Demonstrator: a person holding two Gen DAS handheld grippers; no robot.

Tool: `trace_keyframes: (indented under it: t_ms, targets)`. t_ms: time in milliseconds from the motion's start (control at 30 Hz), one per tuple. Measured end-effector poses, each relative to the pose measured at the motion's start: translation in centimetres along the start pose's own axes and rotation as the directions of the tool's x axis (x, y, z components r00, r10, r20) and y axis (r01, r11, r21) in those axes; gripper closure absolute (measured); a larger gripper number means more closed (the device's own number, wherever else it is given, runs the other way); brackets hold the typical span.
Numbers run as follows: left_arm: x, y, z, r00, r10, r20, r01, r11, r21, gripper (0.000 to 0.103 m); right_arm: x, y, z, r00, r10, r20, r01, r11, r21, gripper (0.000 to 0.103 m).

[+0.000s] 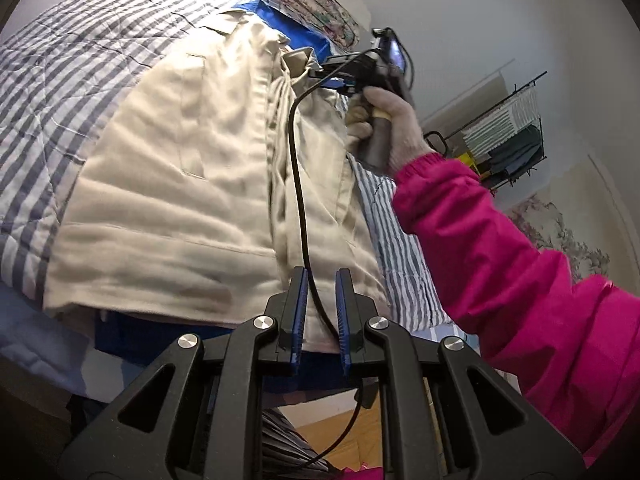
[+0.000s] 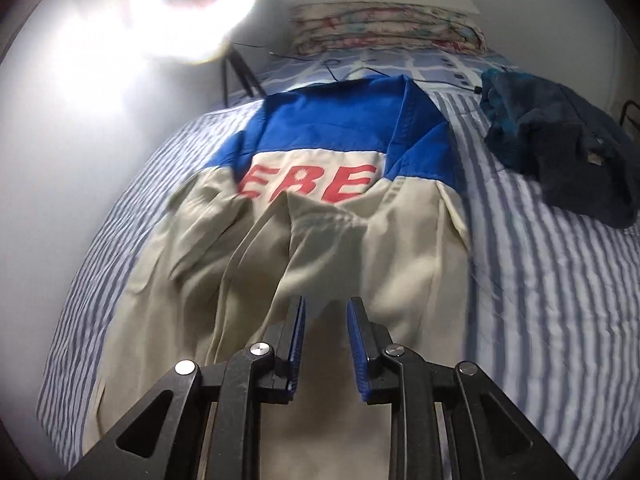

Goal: Fold large clothes

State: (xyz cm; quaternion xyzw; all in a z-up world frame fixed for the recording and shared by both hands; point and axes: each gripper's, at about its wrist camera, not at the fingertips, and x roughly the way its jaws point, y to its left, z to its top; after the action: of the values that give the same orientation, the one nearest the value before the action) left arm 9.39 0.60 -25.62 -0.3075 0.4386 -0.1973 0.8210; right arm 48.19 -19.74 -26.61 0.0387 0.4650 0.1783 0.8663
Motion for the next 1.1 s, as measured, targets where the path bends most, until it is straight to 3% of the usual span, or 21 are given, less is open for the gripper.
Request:
trace_keyframes:
  t_ms: [100,200,300,433,600,700,833,967,1100]
  targets:
    - [0.4,0.7,0.5,1.0,0.014,-0.006,-0.014,1.0,-0.01,0.092,3.4,1.7,0.4,0.999,0.023,-0.033,-0.023,1.0,0.003,0.082]
    - [0.8,1.0,0.7,1.0,0.019,-0.016,-0.019,1.0,-0.019,0.092,5.0,3.6,0.5,0.999,-0.031,-0.027,0.03,0.998,-0.048,0.081]
    - [0.7,0.9,1.0,1.0,0.012,-0.007,-0.012,1.0,-0.016,0.092,3.5,2.9,0.8,0.997,0.064,-0.046,-0.065,0.998,-0.007,0.082]
    - [0.0,0.4,1.0,1.0,-0.005,-0.002,0.005,1.0,-0.005,0.092,-3.5,1.6,0.0,0.984,0.175,0.016,-0.175,0.985,0.002,0.082]
    - [-1.9,-1.0,1.0,1.0,-0.026,0.013,0.026,0.999,0.041,0.092,-16.4,-0.2,-3.3,0.956,0.265,0.128,-0.265,0.964,-0.016,0.079]
    - [-3.6,-1.5,1.5,1.0,-0.019,0.017,0.017,0.996,0.09,0.092,-24.3,-0.6,-6.7,0.949,0.249,0.196,-0.241,0.968,-0.063,0.075]
    - [-6.6,-1.6,3.7,0.999,0.021,0.029,-0.026,0.985,0.172,0.092,-31.5,-0.7,-11.3,0.947,0.213,0.242,-0.192,0.975,-0.107,0.072]
    - [-8.1,-0.5,6.3,0.994,0.105,0.021,-0.107,0.96,0.259,0.092,-33.5,0.5,-16.7,0.969,0.145,0.202,-0.112,0.98,-0.167,0.071]
    - [-6.8,2.0,7.4,0.989,0.147,-0.03,-0.133,0.953,0.274,0.092,-30.8,2.2,-22.1,0.983,0.137,0.121,-0.115,0.979,-0.169,0.072]
